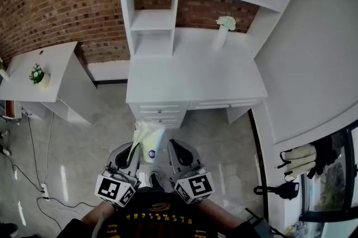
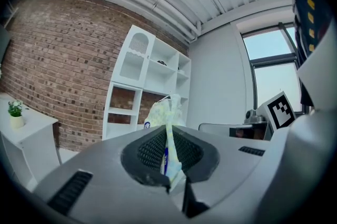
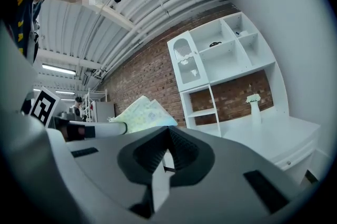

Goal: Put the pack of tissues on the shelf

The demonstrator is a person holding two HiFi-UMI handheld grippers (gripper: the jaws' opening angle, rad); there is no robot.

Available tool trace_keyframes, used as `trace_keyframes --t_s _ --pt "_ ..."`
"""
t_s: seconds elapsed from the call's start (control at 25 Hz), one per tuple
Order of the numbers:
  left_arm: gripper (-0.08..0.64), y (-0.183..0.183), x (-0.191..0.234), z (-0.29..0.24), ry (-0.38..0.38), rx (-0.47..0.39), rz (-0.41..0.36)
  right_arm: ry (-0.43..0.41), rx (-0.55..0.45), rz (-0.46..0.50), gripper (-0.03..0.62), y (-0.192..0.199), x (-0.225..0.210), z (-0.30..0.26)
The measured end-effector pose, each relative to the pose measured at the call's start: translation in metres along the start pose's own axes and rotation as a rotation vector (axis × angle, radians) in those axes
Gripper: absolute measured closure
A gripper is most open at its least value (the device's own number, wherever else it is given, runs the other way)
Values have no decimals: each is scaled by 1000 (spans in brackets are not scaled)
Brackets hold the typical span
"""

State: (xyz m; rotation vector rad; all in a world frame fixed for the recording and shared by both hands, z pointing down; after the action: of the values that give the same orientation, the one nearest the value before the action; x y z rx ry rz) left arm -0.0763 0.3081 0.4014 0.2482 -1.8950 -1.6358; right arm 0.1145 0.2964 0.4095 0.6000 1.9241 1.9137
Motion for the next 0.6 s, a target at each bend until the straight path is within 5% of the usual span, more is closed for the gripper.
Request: trace_keyframes --t_s 0.6 --pt "548 -10 62 -27 24 22 36 3 43 4 594 3 5 -65"
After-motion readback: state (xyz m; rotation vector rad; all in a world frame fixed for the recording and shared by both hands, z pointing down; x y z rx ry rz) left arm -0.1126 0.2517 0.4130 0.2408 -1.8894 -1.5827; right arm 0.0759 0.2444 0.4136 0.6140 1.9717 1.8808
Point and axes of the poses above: the fingertips, and each gripper's own axes: z backward along the fingers, x to its left, y out of its underside, the point moved 8 cm from there along z, backward along the fingers, and after that the axes turned 12 degrees about z, right-handed, at the moved point
